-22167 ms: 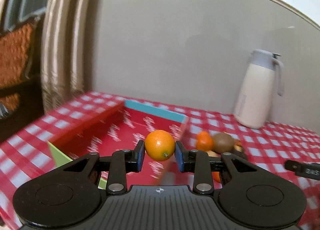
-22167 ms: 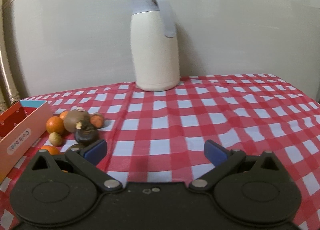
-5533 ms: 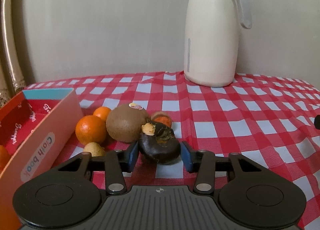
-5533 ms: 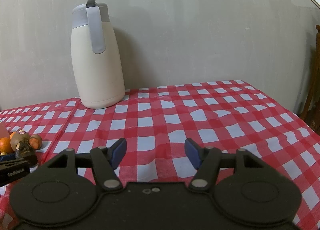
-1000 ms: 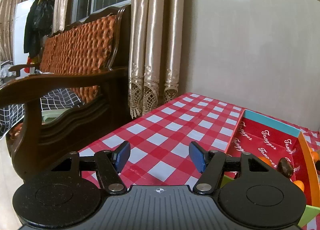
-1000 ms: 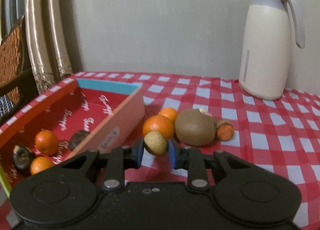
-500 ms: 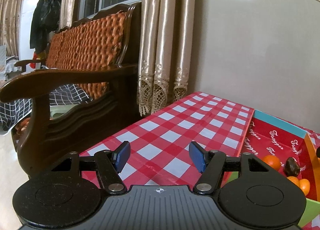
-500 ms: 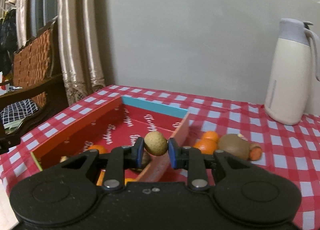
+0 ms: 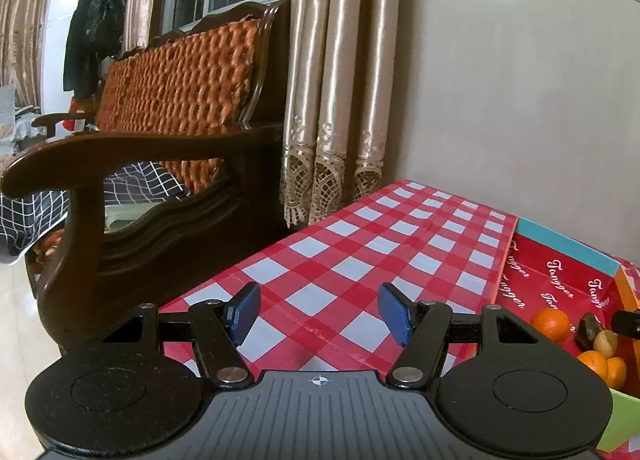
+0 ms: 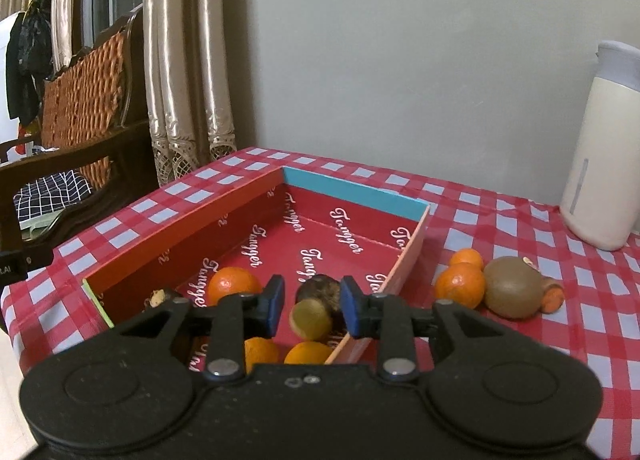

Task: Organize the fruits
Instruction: 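Carry the tan fruit with the right gripper into the red box and release, then move the left gripper toward the orange beside the kiwi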

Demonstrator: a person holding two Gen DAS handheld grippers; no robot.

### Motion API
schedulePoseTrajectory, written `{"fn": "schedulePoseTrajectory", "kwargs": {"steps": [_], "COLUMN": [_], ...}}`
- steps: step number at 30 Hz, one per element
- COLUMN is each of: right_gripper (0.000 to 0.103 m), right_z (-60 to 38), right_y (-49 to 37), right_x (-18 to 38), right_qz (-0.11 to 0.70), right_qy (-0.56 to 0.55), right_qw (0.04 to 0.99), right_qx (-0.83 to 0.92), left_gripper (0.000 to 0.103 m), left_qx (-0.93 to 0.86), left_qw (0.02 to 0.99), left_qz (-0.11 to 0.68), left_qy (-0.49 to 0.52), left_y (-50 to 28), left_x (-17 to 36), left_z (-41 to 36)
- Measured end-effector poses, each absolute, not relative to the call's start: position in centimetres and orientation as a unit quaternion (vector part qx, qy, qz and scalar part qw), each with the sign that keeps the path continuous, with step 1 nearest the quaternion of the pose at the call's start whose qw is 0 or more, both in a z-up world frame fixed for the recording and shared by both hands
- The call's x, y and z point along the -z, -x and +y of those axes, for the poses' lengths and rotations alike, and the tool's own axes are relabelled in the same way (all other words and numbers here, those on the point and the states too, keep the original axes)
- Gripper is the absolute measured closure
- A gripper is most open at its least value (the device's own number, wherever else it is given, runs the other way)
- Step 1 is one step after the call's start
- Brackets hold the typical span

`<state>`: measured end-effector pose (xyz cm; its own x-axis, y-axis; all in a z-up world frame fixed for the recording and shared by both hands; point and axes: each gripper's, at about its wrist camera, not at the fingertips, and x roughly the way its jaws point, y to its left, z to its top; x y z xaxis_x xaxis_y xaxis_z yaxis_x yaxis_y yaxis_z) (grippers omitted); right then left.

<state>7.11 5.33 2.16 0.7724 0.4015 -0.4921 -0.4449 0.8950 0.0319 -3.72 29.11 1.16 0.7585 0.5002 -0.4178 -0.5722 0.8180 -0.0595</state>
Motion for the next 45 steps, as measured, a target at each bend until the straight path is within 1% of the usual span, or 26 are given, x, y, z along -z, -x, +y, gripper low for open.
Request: {"fn": "schedulePoseTrajectory", "kwargs": {"steps": [5,6,7,8,9,11,13,15,16,18,19,22,27,39,45], "right_gripper": [0.068,0.057,0.051,0.040,0.038,0.038,0.036,0.028,0.026,0.025,0.025,0.025,0.024,0.025,0.025], "right_z": [4.4,4.2,4.0,3.7,3.3,2.4,1.3,-0.2,-1.1,-3.2,-4.3,-7.9,-11.4,-15.8,-17.7], "right_y": [-6.9,-6.8,-6.7,-6.6,-6.6,-6.7,-6.8,-6.9,-7.0,-7.4,-7.6,-8.2,-7.9,-7.1,-7.2], "right_x": [-2.5,-2.6,-2.7,-2.7,-2.8,-3.0,-3.1,-3.1,-3.0,-2.8,-2.6,-2.6,-2.7,-2.5,-2.3], "right_qz": [0.242,0.239,0.235,0.230,0.227,0.224,0.219,0.212,0.210,0.213,0.216,0.224,0.211,0.211,0.211], "right_qy": [0.040,0.042,0.044,0.044,0.043,0.041,0.036,0.028,0.024,0.011,0.002,-0.026,-0.038,-0.044,-0.047], "right_qw": [0.944,0.947,0.949,0.951,0.952,0.954,0.958,0.963,0.965,0.969,0.970,0.971,0.975,0.976,0.976], "right_qx": [-0.219,-0.212,-0.207,-0.203,-0.200,-0.193,-0.182,-0.166,-0.155,-0.128,-0.116,-0.082,-0.052,-0.024,-0.005], "left_gripper": [0.037,0.033,0.024,0.021,0.019,0.019,0.018,0.016,0.012,0.006,0.006,0.006,0.006,0.006,0.006], "left_qx": [-0.279,-0.276,-0.276,-0.276,-0.275,-0.268,-0.261,-0.252,-0.247,-0.236,-0.229,-0.205,-0.163,-0.075,-0.038], "left_qw": [0.936,0.937,0.937,0.938,0.940,0.943,0.945,0.947,0.949,0.953,0.955,0.962,0.973,0.985,0.988], "left_qz": [0.196,0.196,0.194,0.190,0.186,0.184,0.184,0.184,0.182,0.176,0.175,0.173,0.158,0.154,0.152], "left_qy": [0.090,0.089,0.088,0.085,0.080,0.077,0.076,0.074,0.072,0.066,0.063,0.054,0.040,-0.004,-0.005], "left_y": [3.3,3.2,3.2,3.1,3.1,2.8,2.5,2.0,1.8,1.2,0.9,0.0,-1.1,-2.8,-4.1], "left_x": [-1.3,-1.4,-1.5,-1.6,-1.7,-1.9,-1.9,-2.0,-2.1,-2.3,-2.3,-2.3,-2.8,-3.2,-3.2], "left_z": [28.3,28.1,27.7,27.3,26.9,26.1,25.3,24.4,23.8,22.4,21.7,19.4,15.2,7.0,3.8]}}
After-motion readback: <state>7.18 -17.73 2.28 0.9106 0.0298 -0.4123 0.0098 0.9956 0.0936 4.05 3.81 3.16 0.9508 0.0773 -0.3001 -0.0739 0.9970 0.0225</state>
